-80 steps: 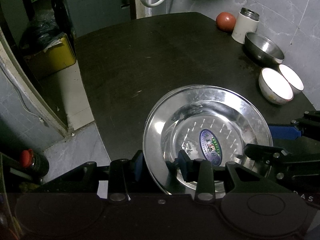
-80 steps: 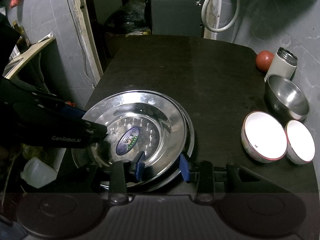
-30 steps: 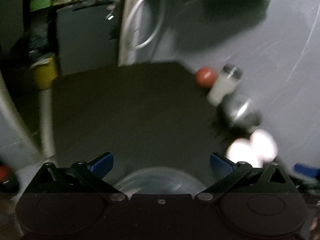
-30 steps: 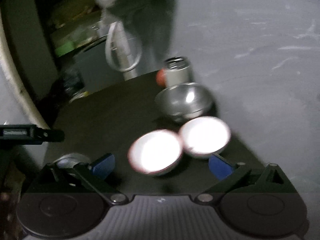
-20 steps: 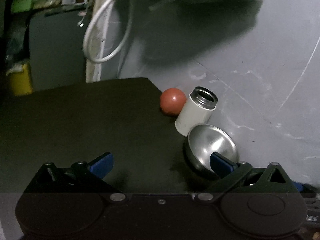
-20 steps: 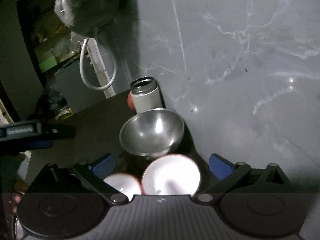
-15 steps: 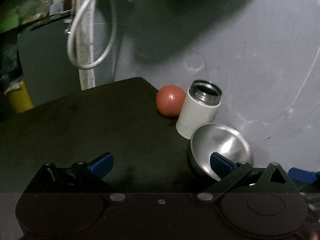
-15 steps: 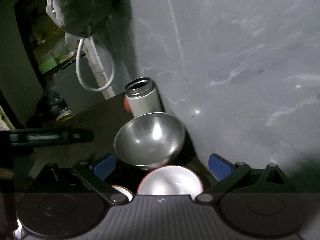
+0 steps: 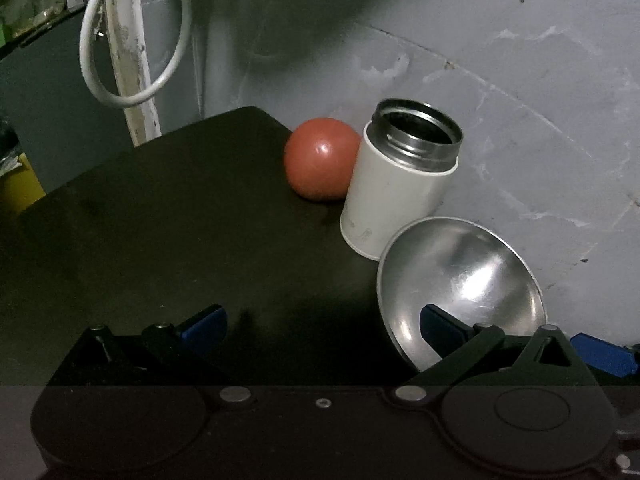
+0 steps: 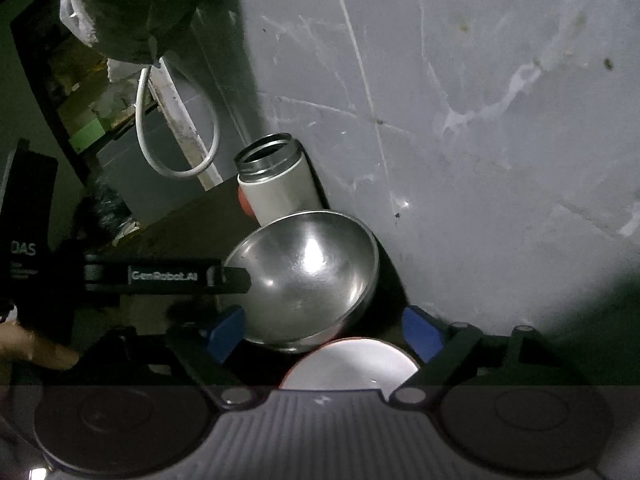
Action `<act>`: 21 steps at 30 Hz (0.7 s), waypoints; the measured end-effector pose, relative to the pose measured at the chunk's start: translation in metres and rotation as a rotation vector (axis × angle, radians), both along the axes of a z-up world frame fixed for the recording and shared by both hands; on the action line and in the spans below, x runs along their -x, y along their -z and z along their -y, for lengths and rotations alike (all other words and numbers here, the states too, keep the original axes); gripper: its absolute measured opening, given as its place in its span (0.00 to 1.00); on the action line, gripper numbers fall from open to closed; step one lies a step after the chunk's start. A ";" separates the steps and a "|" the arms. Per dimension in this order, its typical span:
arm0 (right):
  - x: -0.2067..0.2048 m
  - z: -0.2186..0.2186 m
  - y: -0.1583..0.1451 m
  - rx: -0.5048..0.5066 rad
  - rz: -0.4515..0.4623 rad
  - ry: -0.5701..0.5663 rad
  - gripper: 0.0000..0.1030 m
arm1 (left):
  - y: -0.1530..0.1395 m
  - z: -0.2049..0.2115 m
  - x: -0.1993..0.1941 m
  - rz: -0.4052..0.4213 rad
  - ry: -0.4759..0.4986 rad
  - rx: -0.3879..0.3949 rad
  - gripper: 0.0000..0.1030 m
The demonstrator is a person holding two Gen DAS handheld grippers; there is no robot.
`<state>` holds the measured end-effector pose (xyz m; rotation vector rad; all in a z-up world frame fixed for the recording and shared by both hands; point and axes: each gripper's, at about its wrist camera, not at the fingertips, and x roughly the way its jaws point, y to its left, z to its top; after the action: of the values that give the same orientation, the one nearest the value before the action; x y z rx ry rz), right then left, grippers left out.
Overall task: Organize plates and bowls
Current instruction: 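Move the left gripper to the steel bowl rim and grasp it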
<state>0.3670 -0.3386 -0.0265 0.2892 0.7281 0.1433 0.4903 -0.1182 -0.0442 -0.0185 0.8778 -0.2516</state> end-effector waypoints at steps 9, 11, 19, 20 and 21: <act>-0.011 0.005 0.005 -0.033 -0.039 0.041 0.66 | 0.005 0.002 -0.005 -0.022 0.014 0.056 0.80; -0.012 0.006 0.007 -0.040 -0.046 0.045 0.61 | 0.006 0.001 -0.007 -0.040 0.011 0.087 0.67; -0.022 0.006 0.013 -0.043 -0.071 0.060 0.32 | 0.009 0.002 -0.012 -0.078 0.025 0.143 0.31; -0.023 0.007 0.013 -0.043 -0.072 0.060 0.29 | 0.008 0.001 -0.011 -0.078 0.026 0.149 0.24; -0.024 0.007 0.013 -0.043 -0.075 0.059 0.26 | 0.007 0.001 -0.010 -0.077 0.026 0.151 0.16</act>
<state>0.3907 -0.3456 -0.0395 0.3582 0.7911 0.0921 0.5008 -0.1190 -0.0508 -0.1575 0.9345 -0.3431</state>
